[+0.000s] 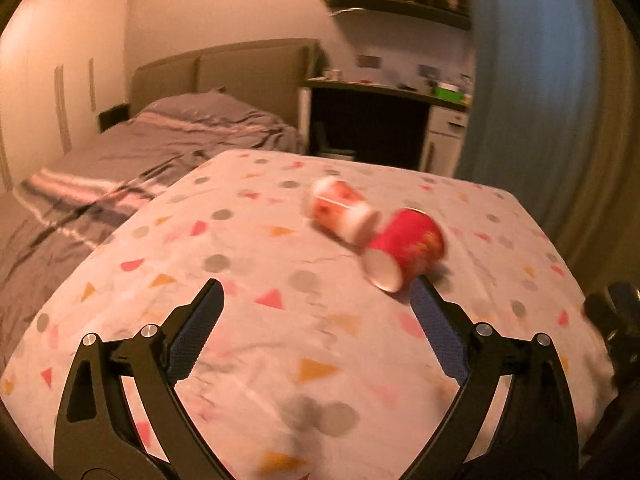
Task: Collect trash
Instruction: 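Move both open tools back over the two paper cups on the bed, then grasp the large red paper cup with the right tool while the left tool grasps the orange-printed cup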
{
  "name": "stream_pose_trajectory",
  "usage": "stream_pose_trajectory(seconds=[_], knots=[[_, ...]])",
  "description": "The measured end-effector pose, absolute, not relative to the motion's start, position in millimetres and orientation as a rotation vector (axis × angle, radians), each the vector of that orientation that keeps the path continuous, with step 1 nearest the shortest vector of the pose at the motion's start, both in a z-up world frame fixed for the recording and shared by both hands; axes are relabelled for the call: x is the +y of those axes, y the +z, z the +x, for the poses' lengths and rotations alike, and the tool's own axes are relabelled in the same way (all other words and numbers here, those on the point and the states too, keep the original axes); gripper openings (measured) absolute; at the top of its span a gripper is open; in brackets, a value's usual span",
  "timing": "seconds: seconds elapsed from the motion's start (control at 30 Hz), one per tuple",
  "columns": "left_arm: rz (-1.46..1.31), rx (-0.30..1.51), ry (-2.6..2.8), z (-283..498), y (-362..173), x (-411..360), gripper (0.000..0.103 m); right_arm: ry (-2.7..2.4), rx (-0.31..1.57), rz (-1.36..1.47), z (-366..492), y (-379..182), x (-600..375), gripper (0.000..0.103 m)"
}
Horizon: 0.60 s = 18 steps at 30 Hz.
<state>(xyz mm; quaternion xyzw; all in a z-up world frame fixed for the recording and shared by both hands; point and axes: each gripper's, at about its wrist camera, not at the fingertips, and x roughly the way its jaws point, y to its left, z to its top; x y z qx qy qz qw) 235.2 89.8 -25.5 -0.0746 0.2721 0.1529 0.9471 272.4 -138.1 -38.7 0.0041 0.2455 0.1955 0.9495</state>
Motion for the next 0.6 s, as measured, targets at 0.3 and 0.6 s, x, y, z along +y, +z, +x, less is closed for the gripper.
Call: stream_pose_trajectory(seconds=[0.3,0.6], knots=[[-0.268,0.533,0.392,263,-27,144,0.093,0.524,0.614,-0.096,328,-68,-57,0.097],[-0.336,0.546,0.371,266,-43,159,0.093,0.581,0.706,-0.173,371,-81,-11,0.097]])
